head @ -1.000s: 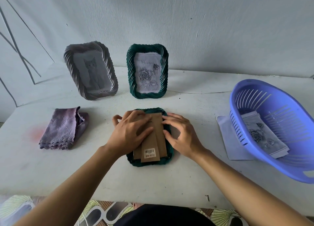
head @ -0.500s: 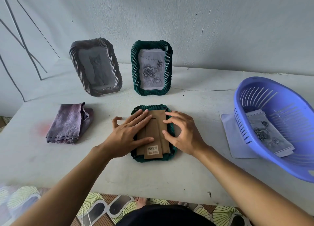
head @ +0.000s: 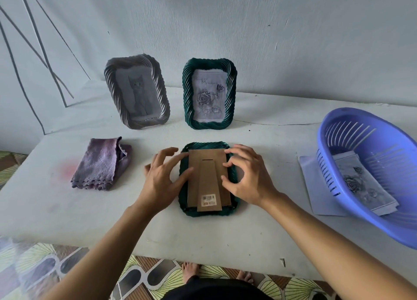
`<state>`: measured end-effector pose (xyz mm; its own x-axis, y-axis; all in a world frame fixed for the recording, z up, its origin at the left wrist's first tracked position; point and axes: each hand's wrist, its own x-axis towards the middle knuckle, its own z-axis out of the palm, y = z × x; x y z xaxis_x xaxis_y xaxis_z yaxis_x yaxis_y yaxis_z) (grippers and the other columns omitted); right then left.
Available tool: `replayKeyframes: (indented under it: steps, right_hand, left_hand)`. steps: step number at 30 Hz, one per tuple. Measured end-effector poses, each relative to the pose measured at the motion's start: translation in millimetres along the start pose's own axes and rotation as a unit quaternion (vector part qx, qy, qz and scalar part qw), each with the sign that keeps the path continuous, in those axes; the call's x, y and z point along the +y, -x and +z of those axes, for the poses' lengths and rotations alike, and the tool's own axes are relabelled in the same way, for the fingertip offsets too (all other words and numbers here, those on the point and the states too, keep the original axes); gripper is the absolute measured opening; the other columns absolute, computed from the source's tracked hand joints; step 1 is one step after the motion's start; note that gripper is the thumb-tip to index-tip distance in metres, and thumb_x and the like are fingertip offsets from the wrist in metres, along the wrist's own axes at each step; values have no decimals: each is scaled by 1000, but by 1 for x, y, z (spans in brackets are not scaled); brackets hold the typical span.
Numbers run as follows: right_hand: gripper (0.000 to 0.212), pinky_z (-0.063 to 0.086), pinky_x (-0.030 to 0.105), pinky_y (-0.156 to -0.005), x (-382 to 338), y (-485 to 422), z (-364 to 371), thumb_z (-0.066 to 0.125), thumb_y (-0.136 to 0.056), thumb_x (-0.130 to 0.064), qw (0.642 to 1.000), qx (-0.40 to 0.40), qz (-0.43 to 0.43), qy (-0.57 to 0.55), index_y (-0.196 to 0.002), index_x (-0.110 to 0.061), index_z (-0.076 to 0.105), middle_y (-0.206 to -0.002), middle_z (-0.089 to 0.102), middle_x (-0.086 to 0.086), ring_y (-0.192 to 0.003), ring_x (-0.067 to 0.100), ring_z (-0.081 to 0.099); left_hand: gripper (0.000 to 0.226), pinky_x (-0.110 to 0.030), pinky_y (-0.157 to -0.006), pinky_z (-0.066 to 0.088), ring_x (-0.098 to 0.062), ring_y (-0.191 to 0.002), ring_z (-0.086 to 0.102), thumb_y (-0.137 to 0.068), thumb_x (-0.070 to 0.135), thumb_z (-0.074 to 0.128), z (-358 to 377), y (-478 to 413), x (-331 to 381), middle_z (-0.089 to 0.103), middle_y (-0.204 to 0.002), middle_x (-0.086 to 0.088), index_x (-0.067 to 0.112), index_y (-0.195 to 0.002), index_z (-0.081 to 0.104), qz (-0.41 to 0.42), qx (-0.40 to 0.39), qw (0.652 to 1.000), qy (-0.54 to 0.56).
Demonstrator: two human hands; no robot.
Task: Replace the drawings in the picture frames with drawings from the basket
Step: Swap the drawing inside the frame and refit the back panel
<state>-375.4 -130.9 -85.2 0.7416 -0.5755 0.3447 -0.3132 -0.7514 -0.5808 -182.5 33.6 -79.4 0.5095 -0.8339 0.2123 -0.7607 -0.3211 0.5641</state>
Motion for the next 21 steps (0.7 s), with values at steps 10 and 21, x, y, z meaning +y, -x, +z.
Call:
replayKeyframes:
  steps: [10, 21]
  right_hand:
    - [27, 48, 47, -88, 7, -18, 12, 77, -79, -24, 999, 49, -17, -1, -58, -15, 62, -102, 68, -4, -116, 23, 55]
    - [48, 46, 42, -100, 6, -17, 10, 73, -80, -42, 998, 17, 48, -35, -116, -12, 63, -115, 54, 1, -115, 19, 52]
  left_hand:
    - [31, -40, -86, 28, -15, -110, 54, -85, 53, 70, 6, -25, 5, 51, -108, 17, 41, -113, 63, -82, 6, 997, -16]
    - [43, -39, -80, 26, -7, -99, 56, -84, 42, 74, 3, -39, 9, 55, -107, 15, 42, -124, 59, -84, -33, 996, -25]
